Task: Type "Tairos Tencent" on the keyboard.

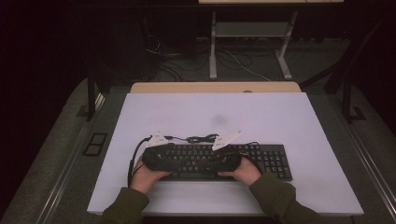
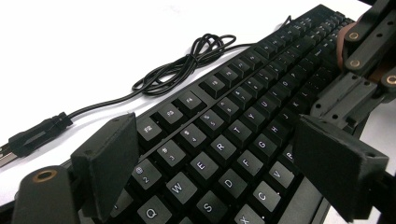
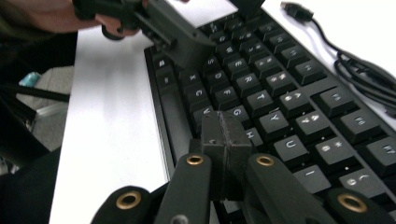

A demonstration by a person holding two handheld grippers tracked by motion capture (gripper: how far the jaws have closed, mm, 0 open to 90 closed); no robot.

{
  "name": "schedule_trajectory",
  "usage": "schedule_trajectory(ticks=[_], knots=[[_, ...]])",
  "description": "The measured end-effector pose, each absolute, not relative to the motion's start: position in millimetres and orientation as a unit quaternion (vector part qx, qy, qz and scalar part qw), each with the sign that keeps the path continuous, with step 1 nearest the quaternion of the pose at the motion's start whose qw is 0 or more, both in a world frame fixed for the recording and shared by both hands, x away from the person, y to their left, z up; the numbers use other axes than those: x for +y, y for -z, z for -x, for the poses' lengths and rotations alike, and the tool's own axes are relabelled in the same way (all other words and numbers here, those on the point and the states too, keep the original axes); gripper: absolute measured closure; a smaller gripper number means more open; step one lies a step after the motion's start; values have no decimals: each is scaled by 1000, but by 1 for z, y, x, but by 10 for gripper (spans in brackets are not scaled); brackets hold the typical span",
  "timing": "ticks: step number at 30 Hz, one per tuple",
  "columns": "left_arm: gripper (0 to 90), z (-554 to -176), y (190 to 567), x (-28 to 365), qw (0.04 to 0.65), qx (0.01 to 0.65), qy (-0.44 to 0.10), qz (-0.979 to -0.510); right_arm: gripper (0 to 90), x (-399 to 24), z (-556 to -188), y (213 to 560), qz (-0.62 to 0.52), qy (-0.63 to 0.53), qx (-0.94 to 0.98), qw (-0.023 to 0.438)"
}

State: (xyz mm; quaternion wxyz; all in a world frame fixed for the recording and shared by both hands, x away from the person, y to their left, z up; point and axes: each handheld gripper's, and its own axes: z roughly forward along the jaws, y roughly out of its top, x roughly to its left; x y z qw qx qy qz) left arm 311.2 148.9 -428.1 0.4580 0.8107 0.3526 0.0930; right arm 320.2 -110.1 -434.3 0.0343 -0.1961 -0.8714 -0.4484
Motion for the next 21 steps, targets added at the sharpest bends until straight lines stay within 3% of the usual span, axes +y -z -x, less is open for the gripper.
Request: schedule_trajectory(ticks=[21], knots=[[143,-311,429,148,457,347,-93,-814,892,-108,-321,441,200,420,-885,22]])
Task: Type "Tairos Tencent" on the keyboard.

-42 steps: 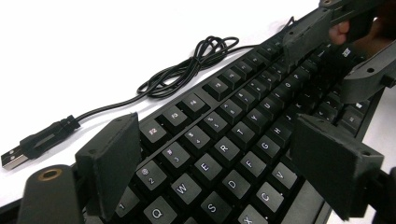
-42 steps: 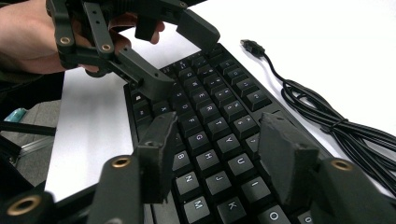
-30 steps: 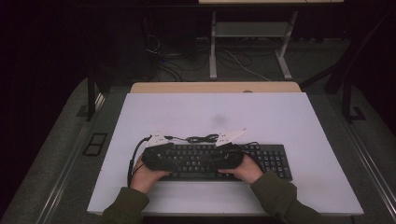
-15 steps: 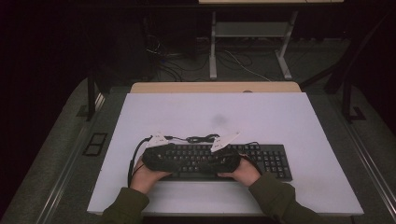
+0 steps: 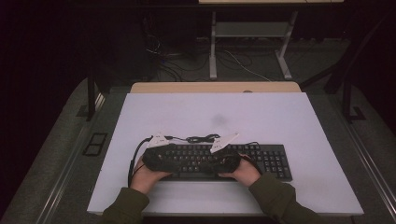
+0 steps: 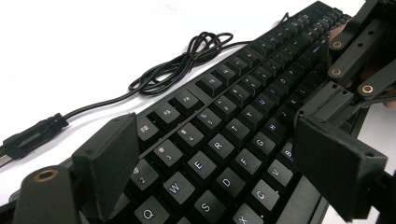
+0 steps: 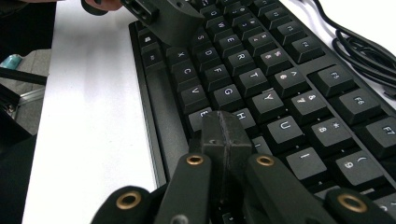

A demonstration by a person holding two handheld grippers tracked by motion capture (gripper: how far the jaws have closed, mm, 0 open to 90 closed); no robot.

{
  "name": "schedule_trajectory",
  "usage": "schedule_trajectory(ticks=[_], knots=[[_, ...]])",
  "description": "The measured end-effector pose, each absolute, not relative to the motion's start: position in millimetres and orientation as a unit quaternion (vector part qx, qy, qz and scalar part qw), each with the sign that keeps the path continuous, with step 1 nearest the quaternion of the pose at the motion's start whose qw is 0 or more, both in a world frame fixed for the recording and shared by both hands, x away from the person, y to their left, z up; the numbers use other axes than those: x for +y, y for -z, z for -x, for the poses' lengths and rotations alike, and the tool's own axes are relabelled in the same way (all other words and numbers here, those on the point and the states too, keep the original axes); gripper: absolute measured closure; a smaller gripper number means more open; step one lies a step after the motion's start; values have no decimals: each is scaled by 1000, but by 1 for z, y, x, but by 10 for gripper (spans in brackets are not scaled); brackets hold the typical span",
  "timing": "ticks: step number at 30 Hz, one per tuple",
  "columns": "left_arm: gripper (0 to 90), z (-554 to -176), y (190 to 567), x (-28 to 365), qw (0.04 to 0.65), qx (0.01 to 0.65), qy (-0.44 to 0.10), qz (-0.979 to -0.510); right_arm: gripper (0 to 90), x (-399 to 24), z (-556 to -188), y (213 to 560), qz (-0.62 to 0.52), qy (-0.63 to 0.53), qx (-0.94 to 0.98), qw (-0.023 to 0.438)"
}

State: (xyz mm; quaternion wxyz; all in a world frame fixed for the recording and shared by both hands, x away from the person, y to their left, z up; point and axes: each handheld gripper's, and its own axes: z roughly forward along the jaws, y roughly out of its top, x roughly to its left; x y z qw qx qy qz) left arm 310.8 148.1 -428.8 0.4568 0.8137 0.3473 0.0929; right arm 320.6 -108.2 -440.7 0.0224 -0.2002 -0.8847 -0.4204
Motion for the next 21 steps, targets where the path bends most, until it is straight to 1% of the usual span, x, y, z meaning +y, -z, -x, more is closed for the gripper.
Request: schedule_trajectory(ticks=[14,18,21], knots=[[145,-311,428,149,461,344,-96,-812,890,-110,-321,438,199,429,-881,21],[146,-311,428,150,462,345,-96,-811,854,-112,-321,434,200,438,-876,19],[148,-311,427,150,463,345,-97,-811,801,-115,-322,432,202,444,-873,17]])
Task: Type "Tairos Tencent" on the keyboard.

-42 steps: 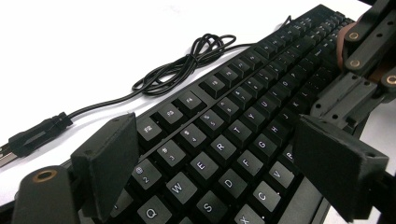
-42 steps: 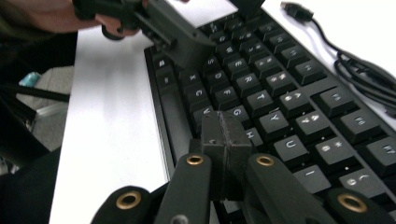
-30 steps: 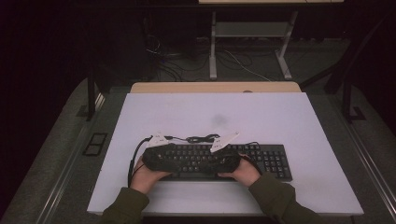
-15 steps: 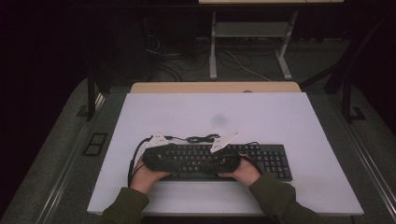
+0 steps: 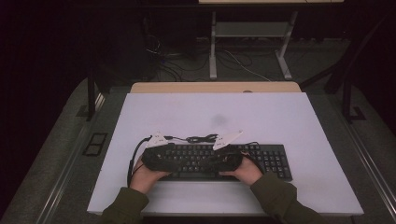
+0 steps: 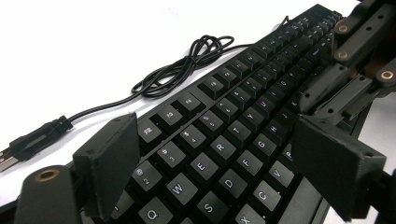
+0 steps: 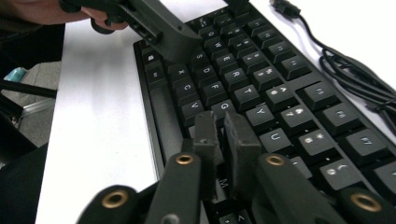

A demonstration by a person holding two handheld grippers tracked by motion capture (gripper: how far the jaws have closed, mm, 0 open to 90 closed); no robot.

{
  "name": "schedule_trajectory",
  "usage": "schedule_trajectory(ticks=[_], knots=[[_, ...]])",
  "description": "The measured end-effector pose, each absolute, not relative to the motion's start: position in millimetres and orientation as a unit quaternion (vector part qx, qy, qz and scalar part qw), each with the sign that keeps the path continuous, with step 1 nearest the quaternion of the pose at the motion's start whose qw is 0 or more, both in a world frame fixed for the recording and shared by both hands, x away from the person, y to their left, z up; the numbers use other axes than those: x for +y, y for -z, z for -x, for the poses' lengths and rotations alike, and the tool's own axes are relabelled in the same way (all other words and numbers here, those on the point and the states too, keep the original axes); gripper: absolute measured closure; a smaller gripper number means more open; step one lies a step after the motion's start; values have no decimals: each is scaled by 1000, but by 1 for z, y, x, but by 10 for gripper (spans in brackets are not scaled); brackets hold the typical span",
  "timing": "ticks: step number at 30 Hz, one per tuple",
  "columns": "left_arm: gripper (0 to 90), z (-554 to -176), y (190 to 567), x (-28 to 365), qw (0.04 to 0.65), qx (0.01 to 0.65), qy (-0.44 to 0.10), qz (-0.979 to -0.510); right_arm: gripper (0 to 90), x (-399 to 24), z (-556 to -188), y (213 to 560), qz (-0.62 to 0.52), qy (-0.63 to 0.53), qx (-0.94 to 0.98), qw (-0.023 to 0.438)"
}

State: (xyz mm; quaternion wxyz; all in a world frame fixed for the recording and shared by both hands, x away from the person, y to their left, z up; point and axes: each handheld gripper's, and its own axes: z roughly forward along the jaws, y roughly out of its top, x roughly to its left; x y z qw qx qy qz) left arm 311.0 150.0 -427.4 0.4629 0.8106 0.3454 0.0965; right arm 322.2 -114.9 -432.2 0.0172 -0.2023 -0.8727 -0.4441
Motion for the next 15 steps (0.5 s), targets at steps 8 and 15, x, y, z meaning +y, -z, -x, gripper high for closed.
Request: schedule_trajectory(ticks=[8,15], knots=[[183,-307,424,151,466,338,-95,-812,599,-123,-327,429,216,464,-859,20],[238,-300,423,150,469,330,-90,-814,447,-129,-331,430,230,478,-848,16]])
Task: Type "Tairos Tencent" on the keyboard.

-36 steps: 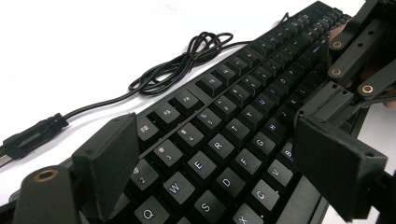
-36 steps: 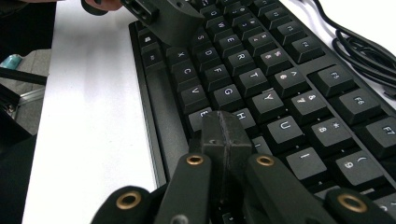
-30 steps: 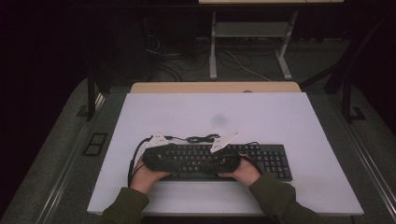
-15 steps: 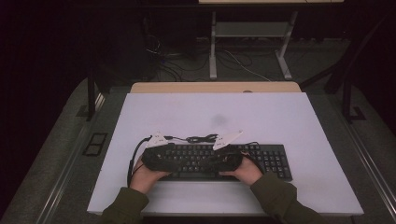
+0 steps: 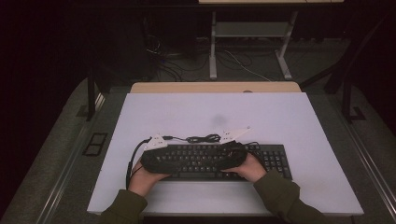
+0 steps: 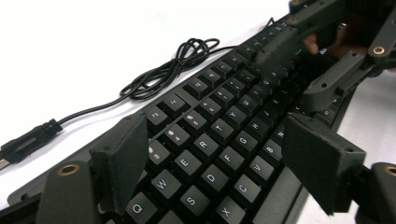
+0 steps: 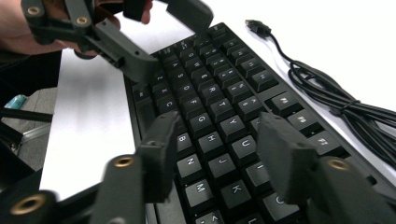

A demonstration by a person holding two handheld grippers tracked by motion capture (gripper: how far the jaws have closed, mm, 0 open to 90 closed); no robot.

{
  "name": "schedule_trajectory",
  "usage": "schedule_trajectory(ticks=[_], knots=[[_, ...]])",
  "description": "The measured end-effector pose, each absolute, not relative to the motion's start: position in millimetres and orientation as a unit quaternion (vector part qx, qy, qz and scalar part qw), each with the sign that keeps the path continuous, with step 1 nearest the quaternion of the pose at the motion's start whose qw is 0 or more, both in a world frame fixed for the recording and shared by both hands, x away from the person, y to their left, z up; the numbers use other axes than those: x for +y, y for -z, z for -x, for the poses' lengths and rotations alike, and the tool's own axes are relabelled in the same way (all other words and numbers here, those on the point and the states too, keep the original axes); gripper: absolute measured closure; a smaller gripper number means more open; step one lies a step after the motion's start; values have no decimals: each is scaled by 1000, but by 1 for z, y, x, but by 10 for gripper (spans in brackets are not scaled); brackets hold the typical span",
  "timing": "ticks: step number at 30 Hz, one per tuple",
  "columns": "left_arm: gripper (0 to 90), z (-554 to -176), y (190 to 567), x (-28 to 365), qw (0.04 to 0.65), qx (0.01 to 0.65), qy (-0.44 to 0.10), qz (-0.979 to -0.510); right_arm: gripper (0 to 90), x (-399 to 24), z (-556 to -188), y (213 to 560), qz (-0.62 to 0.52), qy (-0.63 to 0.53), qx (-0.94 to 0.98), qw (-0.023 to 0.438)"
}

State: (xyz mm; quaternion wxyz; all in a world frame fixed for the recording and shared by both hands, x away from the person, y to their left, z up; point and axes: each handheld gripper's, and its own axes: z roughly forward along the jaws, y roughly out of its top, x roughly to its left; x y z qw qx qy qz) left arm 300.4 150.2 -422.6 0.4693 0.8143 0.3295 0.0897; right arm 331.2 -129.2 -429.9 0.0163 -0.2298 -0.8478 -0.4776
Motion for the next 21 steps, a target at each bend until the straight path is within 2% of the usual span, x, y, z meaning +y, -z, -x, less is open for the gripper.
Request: schedule_trajectory(ticks=[7,21], knots=[[337,-292,422,151,476,321,-78,-815,366,-135,-336,430,245,489,-837,14],[764,-292,429,142,453,295,-46,-840,319,-143,-340,430,260,492,-831,-3]])
